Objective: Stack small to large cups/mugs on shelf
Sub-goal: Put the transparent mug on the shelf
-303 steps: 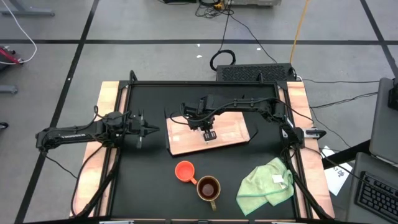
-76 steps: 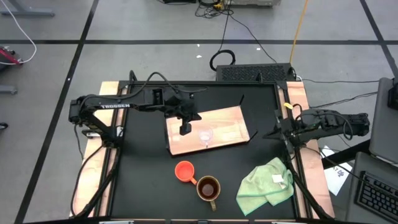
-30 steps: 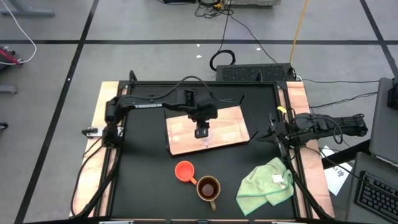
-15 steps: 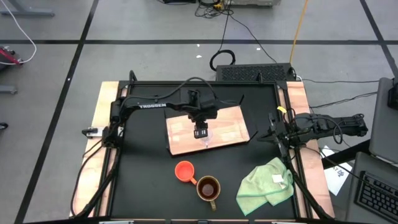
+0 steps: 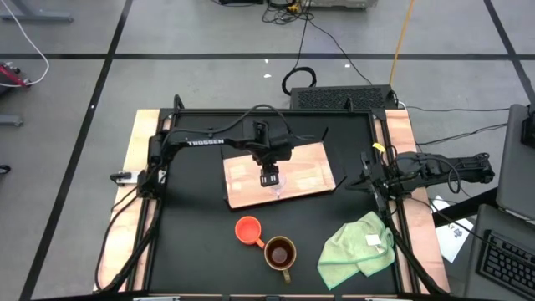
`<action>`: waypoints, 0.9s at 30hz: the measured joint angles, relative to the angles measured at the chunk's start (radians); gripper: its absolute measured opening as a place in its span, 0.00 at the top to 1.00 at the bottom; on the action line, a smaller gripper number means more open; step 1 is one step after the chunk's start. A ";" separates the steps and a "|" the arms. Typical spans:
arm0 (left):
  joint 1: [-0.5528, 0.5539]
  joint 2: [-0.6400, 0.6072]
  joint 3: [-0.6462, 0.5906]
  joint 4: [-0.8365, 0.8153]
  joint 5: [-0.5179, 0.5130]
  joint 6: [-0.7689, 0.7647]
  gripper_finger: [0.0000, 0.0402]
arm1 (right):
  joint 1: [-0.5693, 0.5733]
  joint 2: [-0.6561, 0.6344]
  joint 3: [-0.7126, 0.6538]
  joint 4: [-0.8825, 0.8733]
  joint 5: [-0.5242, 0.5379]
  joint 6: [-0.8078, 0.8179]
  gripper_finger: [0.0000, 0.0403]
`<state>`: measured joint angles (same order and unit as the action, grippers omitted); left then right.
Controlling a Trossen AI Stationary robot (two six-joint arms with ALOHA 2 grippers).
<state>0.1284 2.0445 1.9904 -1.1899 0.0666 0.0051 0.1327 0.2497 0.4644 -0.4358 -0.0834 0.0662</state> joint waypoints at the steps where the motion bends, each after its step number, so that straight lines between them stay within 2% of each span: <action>1: 0.000 0.000 -0.009 -0.009 0.001 0.000 0.53 | 0.000 0.000 0.000 -0.001 0.000 0.000 1.00; 14: 0.002 0.000 -0.105 0.071 -0.006 0.000 0.53 | 0.000 0.000 0.000 -0.002 0.000 0.000 1.00; 27: 0.002 0.000 -0.148 0.121 0.010 0.000 0.53 | 0.000 0.000 0.000 -0.002 0.000 0.000 1.00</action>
<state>0.1307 2.0441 1.8427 -1.0690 0.0769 0.0048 0.1329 0.2497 0.4644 -0.4374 -0.0833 0.0658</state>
